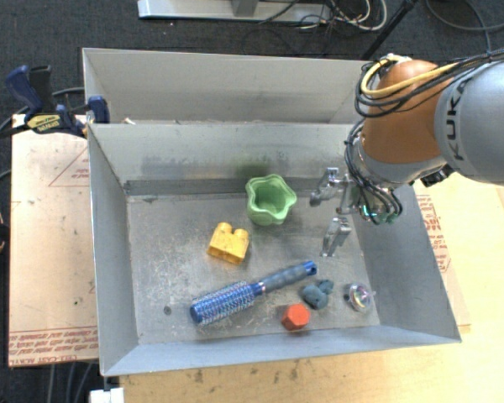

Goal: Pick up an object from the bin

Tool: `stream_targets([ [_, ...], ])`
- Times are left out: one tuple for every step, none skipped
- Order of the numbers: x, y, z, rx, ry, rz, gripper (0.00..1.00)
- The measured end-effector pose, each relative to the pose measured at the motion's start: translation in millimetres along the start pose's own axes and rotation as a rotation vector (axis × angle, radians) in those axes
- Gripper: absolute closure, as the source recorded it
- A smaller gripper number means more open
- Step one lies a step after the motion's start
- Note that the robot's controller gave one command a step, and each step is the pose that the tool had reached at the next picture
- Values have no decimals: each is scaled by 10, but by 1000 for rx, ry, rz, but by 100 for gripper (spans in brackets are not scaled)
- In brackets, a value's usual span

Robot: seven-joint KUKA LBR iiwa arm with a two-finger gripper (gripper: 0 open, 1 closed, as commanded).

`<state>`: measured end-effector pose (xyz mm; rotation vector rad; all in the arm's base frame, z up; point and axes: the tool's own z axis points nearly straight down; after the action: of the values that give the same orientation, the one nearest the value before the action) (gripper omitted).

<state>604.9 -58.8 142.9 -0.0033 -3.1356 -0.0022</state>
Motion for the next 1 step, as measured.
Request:
stream_targets([
  [647, 222, 685, -1, -17, 307, 0],
])
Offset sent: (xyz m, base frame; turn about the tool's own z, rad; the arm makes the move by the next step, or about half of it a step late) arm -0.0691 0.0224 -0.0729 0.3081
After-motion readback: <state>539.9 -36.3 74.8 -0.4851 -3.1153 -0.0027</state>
